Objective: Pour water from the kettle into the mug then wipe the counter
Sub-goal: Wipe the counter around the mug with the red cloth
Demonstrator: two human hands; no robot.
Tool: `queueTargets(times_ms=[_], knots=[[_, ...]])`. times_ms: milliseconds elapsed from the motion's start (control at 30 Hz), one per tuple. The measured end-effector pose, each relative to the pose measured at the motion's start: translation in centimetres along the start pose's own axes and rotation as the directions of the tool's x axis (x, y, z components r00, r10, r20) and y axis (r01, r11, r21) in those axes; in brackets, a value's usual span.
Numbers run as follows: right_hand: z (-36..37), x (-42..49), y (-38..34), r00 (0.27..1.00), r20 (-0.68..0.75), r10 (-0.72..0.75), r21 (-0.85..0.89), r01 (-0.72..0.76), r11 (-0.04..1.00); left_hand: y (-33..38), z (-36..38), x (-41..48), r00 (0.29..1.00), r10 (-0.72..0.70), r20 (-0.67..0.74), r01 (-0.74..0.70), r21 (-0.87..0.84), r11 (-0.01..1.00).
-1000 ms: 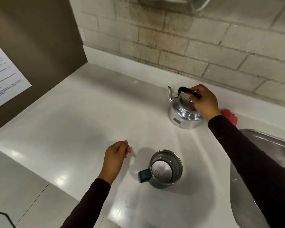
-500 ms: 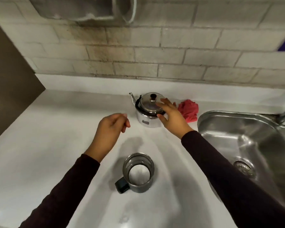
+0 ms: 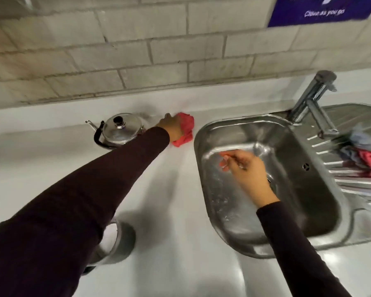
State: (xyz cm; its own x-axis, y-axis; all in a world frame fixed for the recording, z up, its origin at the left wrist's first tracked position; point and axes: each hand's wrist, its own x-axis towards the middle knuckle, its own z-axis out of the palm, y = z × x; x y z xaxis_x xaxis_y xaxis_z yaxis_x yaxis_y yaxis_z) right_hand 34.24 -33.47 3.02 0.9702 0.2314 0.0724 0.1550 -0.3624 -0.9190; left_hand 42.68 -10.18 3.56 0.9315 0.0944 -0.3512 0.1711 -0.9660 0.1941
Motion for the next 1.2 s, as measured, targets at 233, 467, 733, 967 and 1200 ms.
queueTargets(times_ms=[233,467,733,967,1200], knots=[[-0.4,-0.5,2.4,0.995,0.027,0.097,0.053,-0.099,0.994,0.9,4.9,3.2,0.965,-0.137,-0.226,0.125,-0.066,0.990],[1.5,-1.1,0.8,0.995,0.096,0.028,0.028,-0.030,0.999,-0.7,1.4,0.8,0.920,-0.094,-0.380,-0.053,-0.360,0.932],[5.5,-3.5,-1.5,0.968,0.246,-0.056,0.056,0.043,0.997,-4.1,-3.8,-13.6,0.777,-0.187,-0.600,-0.386,-0.691,0.611],[9.7,-7.6,-2.4,0.918,0.393,-0.059,-0.005,0.067,0.998,-10.0,-2.4,-28.4,0.681,-0.402,-0.612,-0.519,-0.791,0.325],[14.6,-10.9,-3.3,0.861,0.504,-0.064,-0.114,0.139,0.984,-17.4,4.3,-38.1,0.483,-0.679,-0.552,-0.359,-0.833,0.422]])
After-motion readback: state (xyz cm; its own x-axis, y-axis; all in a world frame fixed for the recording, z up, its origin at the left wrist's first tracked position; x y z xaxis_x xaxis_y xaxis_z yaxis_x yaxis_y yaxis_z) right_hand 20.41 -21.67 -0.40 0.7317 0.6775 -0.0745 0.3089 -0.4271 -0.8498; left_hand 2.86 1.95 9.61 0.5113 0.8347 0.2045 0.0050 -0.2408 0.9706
